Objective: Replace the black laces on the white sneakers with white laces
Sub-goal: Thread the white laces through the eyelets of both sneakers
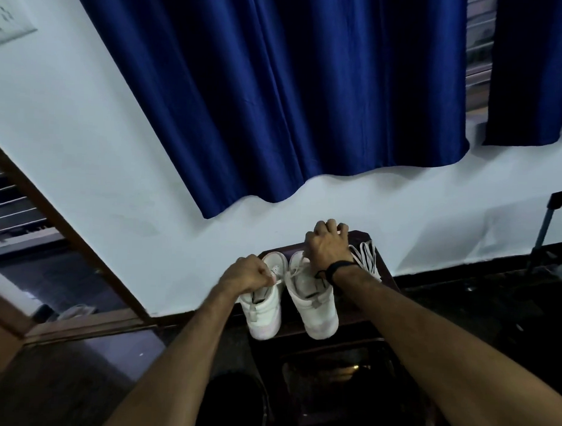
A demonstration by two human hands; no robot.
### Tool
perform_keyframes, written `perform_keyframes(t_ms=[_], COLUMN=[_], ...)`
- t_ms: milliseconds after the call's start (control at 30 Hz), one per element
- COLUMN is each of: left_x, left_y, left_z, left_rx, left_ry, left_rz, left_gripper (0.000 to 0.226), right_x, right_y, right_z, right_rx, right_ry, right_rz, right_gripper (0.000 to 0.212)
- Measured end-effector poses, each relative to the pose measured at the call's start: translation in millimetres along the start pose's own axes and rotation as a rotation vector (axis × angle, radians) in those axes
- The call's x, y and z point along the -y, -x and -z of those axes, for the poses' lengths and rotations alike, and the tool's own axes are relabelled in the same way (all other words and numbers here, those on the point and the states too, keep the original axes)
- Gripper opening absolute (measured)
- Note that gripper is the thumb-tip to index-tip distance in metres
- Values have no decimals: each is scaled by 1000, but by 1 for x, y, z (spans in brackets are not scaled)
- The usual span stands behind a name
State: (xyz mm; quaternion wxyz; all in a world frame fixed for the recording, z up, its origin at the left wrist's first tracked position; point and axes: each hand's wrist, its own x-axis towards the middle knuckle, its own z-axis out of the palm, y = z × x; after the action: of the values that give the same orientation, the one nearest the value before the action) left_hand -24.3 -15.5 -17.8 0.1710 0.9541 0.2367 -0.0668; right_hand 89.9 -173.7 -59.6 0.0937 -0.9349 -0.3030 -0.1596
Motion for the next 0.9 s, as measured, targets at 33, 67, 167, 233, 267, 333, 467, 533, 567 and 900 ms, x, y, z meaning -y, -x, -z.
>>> perform_keyframes(t_ms=[33,67,167,233,267,333,467,533,567,900], left_x=[-2,-5,-11,-8,-4,10,49,65,69,20], left_y=[0,-1,1,6,10,20,37,43,45,13], left_z=[-1,-2,0,7,12,20,34,35,33,-28], left_rx=[-12,-30,-173,-284,-344,-473,-641,-568,-490,-332], left_ry=[-87,-171,-215,-190,-169,-73,73,-49,-162,-100], left_rz=[20,30,14,53,108,248,412,471,499,-217], left_gripper=[7,13,20,26,29,30,29,33,33,26], right_x=[6,12,19,18,17,16,20,23,25,26], right_y=[4,11,30,33,33,32,36,38,39,39], right_z=[-3,-7,-23,-28,-28,-29,-26,-26,-25,-36], right_rx=[7,12,2,-32,-36,-17,20,34,39,2], right_ry=[-46,-82,-173,-187,-175,-173,-257,-279,-284,-275], right_rz=[-10,-6,-61,-173,-209,-234,-300,-320,-325,-327], right_gripper=[36,41,51,54,53,49,43,42,42,35])
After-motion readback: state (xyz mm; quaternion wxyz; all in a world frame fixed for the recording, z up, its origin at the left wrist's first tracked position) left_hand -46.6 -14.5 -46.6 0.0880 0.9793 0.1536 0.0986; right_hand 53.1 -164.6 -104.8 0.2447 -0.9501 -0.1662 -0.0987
